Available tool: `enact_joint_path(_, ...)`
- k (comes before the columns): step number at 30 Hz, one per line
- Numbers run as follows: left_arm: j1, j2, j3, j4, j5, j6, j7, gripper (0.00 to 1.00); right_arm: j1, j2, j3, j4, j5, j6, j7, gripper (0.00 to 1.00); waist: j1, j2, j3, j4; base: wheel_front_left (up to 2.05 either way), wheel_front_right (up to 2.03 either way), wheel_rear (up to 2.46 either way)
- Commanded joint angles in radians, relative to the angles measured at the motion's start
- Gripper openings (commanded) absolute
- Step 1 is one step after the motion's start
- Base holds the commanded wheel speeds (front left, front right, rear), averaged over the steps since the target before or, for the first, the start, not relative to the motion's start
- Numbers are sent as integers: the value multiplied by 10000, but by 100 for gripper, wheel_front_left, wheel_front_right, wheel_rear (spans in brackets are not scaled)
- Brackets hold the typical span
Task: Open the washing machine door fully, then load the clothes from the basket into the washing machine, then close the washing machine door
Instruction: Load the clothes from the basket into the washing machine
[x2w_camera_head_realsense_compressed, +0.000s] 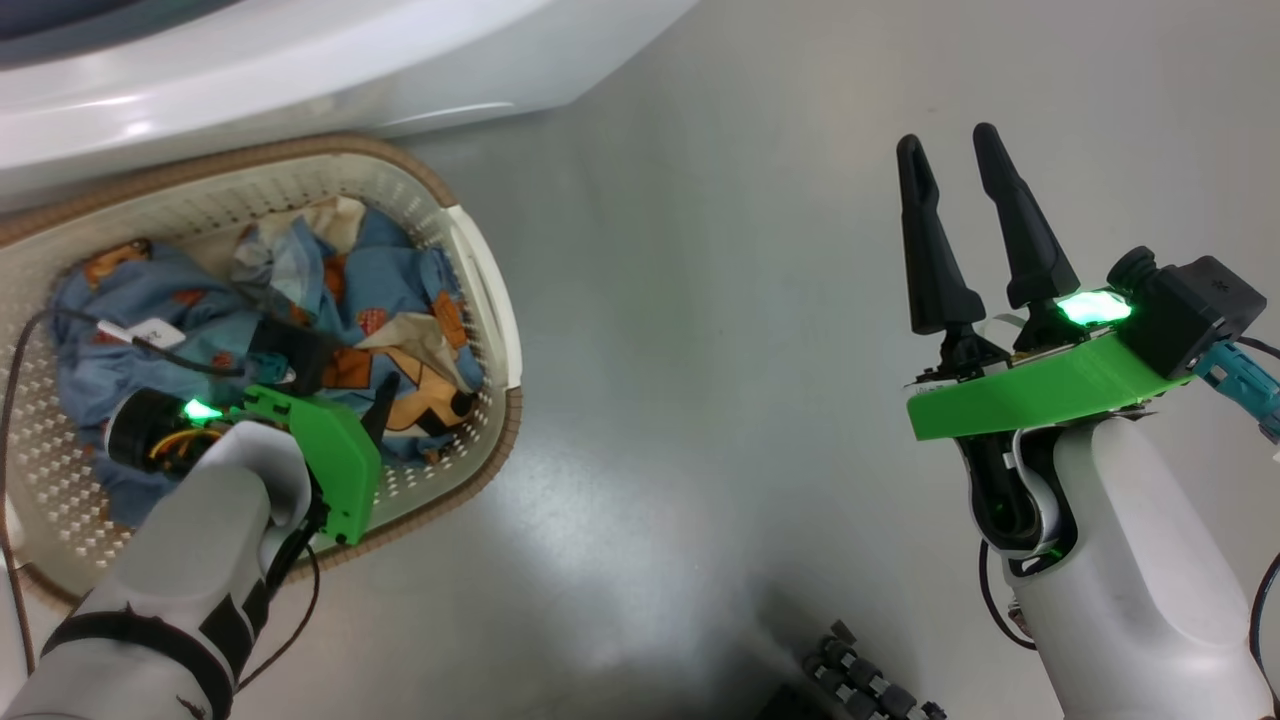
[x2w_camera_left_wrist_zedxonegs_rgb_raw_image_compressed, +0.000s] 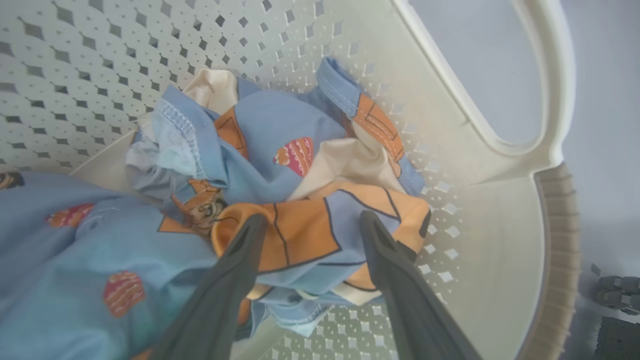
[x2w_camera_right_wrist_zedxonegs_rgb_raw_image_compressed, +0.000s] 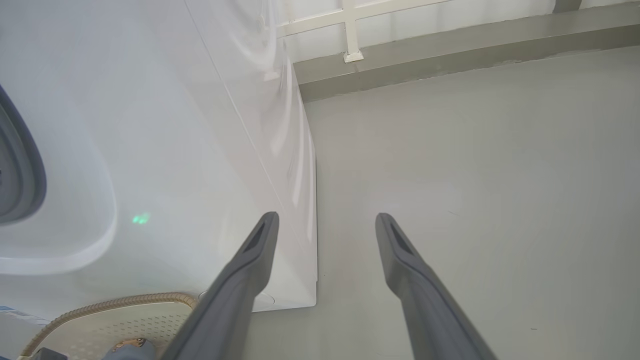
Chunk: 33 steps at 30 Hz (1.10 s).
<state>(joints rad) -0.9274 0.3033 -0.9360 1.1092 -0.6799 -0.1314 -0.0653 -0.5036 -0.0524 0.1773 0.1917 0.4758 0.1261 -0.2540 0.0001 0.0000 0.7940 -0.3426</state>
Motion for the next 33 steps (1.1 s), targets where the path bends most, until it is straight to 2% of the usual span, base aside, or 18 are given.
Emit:
enact_joint_path(1,-45,223,73,-162,-144,8,20,100,192,15,153,-225,84,46,-78,100,-1,0,74,-90,0,0,0)
enact_joint_path(14,-330,777,-1439,-153,-1491,8,339,100,320,21,515,-317,509,46,-78,100,-1,0,121,-664,0,0,0)
enact_joint_path(15,-342,786,-1525,-137,-1574,8,351,79,350,21,522,-328,520,46,-78,100,-1,0,106,-690,0,0,0)
enact_joint_path(16,-359,794,-1608,-123,-1660,8,358,44,383,21,520,-338,525,46,-78,100,-1,0,92,-715,0,0,0)
enact_joint_path(18,-394,821,-1773,-92,-1829,8,397,0,432,21,508,-349,525,46,-78,100,-1,0,73,-763,0,0,0)
enact_joint_path(24,-455,801,-2168,23,-2300,8,348,0,555,21,436,-318,474,46,-78,100,-1,0,-109,-788,0,0,0)
enact_joint_path(33,-527,532,-2368,87,-2966,8,-350,0,521,22,163,-277,180,46,-78,100,-1,0,-621,-299,0,0,0)
